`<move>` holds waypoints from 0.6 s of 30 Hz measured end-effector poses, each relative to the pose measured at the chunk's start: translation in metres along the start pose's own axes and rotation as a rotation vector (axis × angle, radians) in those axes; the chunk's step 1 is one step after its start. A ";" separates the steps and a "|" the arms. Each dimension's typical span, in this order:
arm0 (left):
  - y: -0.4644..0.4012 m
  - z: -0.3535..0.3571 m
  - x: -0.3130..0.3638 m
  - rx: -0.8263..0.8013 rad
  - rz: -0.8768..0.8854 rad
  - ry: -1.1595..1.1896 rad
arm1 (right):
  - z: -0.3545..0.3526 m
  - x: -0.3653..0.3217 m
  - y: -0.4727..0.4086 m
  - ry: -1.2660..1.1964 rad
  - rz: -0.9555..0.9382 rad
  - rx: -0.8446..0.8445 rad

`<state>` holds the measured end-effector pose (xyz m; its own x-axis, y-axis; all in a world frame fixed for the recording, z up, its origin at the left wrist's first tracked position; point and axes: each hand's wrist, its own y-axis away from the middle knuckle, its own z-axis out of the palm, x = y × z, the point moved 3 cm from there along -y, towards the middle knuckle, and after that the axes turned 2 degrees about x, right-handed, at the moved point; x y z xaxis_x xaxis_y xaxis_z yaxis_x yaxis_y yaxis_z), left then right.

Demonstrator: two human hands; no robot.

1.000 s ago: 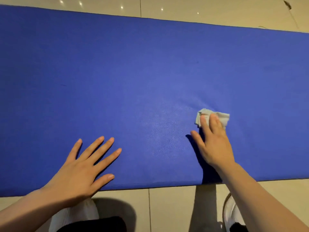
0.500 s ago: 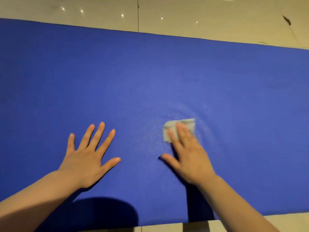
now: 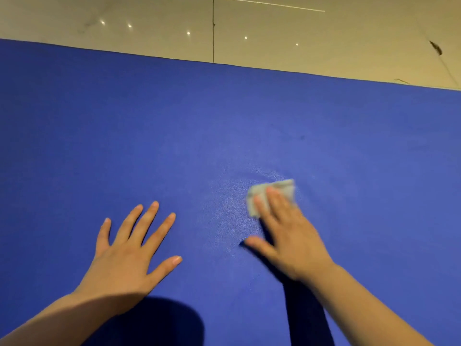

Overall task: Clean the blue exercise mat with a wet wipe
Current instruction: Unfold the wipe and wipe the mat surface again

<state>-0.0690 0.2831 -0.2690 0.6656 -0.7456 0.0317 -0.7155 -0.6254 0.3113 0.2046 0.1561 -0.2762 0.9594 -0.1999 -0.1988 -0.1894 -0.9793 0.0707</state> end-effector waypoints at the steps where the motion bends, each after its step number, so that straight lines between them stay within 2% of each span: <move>1: -0.001 -0.004 -0.001 0.012 -0.003 0.026 | -0.006 0.021 -0.005 -0.027 0.178 0.002; 3: -0.008 -0.012 -0.002 0.034 -0.003 0.044 | -0.017 0.050 -0.009 -0.110 0.477 0.034; 4: -0.015 -0.016 -0.003 0.041 -0.007 0.049 | -0.019 0.053 -0.010 -0.152 0.554 0.054; 6: -0.032 -0.024 -0.003 0.015 -0.044 0.079 | -0.020 0.033 -0.010 -0.205 0.553 0.010; 9: -0.064 -0.037 0.000 -0.035 -0.126 0.098 | -0.006 -0.031 -0.017 -0.210 0.167 -0.085; 11: -0.087 -0.045 -0.003 -0.047 -0.183 0.094 | 0.010 -0.056 -0.021 -0.123 -0.105 -0.109; 12: -0.097 -0.048 -0.005 -0.091 -0.221 0.083 | 0.012 -0.054 -0.027 -0.085 -0.154 -0.085; 14: -0.112 -0.052 -0.007 -0.227 -0.262 0.055 | 0.004 -0.027 -0.041 -0.058 -0.055 -0.011; 18: -0.122 -0.055 -0.008 -0.425 -0.263 0.100 | -0.024 0.055 -0.054 -0.118 0.472 -0.030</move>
<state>0.0242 0.3780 -0.2548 0.8434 -0.5370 -0.0151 -0.3856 -0.6246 0.6792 0.2725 0.1991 -0.2673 0.7396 -0.6257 -0.2479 -0.5903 -0.7800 0.2076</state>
